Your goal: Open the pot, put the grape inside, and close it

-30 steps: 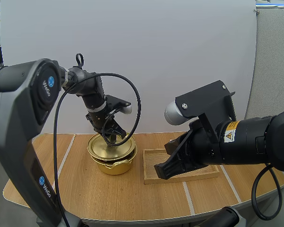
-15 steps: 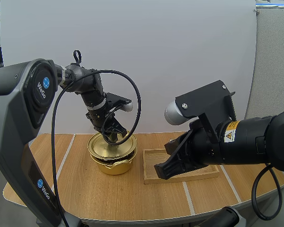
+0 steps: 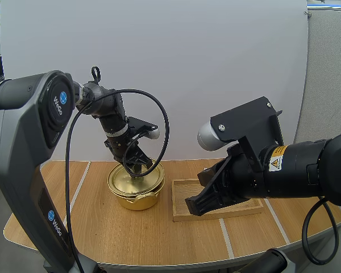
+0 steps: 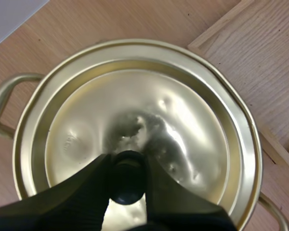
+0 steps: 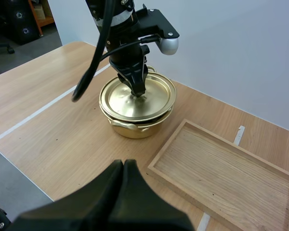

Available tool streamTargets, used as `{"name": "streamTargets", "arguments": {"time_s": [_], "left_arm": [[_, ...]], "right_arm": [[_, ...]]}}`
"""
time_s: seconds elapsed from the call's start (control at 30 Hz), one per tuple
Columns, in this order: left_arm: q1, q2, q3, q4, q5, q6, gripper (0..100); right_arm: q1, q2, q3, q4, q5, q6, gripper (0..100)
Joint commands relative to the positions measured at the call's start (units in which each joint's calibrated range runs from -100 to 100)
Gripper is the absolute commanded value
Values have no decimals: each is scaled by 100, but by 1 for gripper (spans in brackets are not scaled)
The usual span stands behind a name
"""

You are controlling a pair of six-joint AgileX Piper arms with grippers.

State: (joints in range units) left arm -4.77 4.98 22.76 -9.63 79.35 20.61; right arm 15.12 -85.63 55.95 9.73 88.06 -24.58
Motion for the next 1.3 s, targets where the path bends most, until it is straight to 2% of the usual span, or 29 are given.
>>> {"name": "streamTargets", "arguments": {"time_s": [0.0, 0.53, 0.63, 0.8, 0.87, 1.27], "left_arm": [[-19, 269, 41, -37, -150, 12, 0], [-19, 323, 41, 70, -130, 12, 2], [-19, 323, 41, 70, -130, 12, 19], [-19, 283, 41, 59, -2, 12, 75], [-19, 248, 41, 48, -2, 12, 88], [-19, -678, -155, 25, 238, 12, 90]], "right_arm": [[-19, 2, 1, -21, 28, -36, 0], [-19, 2, 1, -21, 28, -36, 0], [-19, 2, 1, -21, 28, -36, 0], [-19, 2, 1, -21, 28, -36, 0], [-19, 2, 1, -21, 28, -36, 0], [-19, 2, 1, -21, 28, -36, 0]]}}
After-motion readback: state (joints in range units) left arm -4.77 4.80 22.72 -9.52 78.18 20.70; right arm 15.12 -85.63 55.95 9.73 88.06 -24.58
